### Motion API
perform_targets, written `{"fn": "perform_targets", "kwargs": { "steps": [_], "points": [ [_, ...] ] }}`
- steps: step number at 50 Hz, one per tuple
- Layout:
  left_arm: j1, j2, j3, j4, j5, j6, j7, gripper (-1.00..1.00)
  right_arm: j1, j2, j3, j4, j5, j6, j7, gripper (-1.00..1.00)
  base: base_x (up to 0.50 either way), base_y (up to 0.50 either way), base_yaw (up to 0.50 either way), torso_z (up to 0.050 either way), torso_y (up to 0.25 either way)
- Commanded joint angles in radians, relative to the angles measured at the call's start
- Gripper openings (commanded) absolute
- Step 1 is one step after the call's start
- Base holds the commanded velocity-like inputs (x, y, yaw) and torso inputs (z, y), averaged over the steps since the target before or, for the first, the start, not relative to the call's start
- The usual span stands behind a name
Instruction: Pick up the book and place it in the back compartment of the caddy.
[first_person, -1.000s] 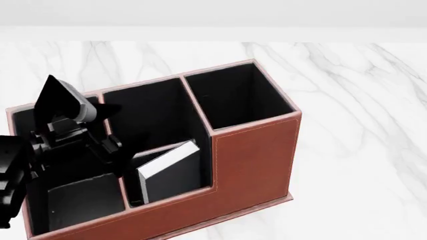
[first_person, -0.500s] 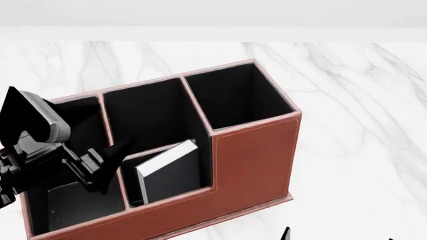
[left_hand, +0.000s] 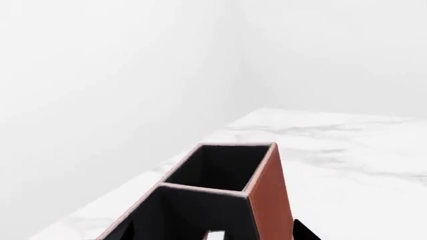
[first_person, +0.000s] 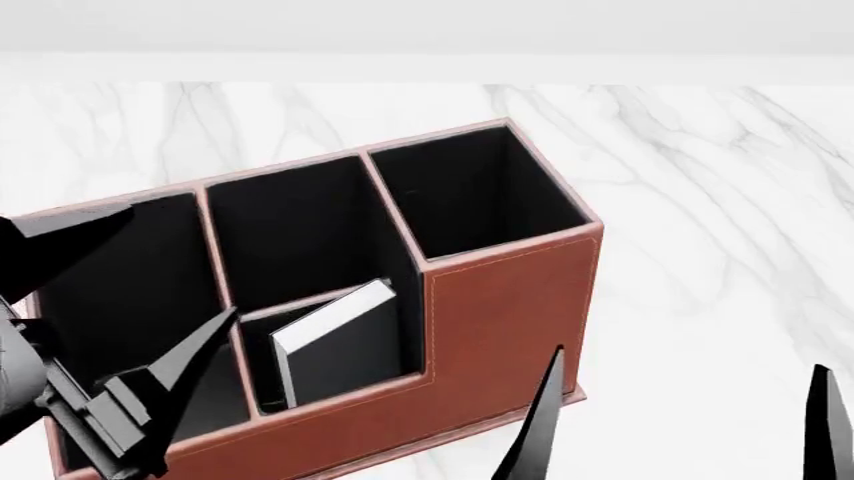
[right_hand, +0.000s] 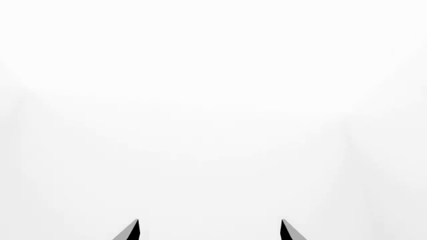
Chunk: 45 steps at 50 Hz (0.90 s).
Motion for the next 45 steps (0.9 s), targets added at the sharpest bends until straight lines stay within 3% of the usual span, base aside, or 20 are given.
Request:
{"fn": "perform_targets", "kwargs": {
  "steps": [1,24,29,35,45],
  "points": [
    [-0.021,-0.011,-0.007,0.213,-0.014,-0.152,-0.021,1.00,0.069,-0.007,0.005,-0.126,-0.026,0.146,-0.033,1.00,0.00,0.00,0.00,0.000,0.000],
    [-0.296,-0.015,0.002,0.344,-0.110,-0.434,-0.051,1.00,0.231,-0.031,0.075,-0.279,-0.012,0.377,-0.108,1.00,0.00,0.00,0.00,0.000,0.000],
    [-0.364,-0.030,-0.010,0.344,-0.197,-0.483,-0.110,1.00,0.281,-0.114,0.135,-0.285,-0.012,0.418,-0.206,1.00,0.00,0.00,0.00,0.000,0.000],
    [-0.428,-0.038,0.005,0.325,-0.232,-0.504,-0.140,1.00,0.369,-0.344,0.241,-0.286,-0.097,0.459,-0.469,1.00,0.00,0.00,0.00,0.000,0.000],
    [-0.487,-0.059,0.005,0.328,-0.307,-0.511,-0.209,1.00,0.429,-0.352,0.251,-0.286,-0.090,0.463,-0.475,1.00,0.00,0.00,0.00,0.000,0.000]
  ]
}}
